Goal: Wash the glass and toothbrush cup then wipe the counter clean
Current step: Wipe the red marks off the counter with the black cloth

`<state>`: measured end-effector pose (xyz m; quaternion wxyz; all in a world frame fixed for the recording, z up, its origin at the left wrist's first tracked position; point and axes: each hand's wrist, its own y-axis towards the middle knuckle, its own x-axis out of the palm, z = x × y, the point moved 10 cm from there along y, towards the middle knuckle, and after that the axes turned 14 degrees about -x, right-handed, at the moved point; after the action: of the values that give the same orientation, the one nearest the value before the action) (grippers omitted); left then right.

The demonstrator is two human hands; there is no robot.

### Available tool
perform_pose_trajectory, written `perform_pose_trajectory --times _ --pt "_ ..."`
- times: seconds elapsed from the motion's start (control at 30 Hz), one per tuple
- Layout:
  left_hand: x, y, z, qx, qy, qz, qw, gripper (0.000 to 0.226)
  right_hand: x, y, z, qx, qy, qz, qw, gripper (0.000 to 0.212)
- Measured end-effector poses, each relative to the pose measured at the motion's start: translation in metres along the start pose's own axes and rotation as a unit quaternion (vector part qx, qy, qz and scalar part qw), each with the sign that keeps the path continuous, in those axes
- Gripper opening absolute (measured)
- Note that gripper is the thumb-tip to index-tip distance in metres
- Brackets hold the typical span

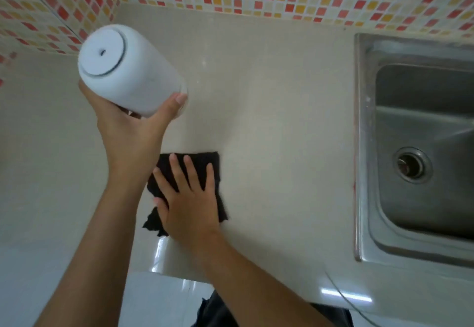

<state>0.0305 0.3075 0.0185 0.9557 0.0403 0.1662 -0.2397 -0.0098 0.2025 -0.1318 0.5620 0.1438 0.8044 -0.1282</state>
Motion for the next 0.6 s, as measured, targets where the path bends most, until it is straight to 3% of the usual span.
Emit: perform_pose_trajectory --times 0.17,0.4,0.6 --pt "0.015 0.004 0.003 -0.004 -0.002 -0.024 1.0 0.101 -0.042 -0.061 0.117 0.108 -0.055 0.053 0.991 0.059" --pt "0.02 -0.002 -0.004 -0.002 -0.014 -0.031 0.999 0.101 -0.095 0.04 0.292 0.254 -0.061 0.038 0.964 0.064" --pt "0.013 -0.012 -0.011 -0.001 0.015 -0.032 0.999 0.101 -0.098 0.037 0.3 0.226 -0.058 0.039 0.972 0.064"
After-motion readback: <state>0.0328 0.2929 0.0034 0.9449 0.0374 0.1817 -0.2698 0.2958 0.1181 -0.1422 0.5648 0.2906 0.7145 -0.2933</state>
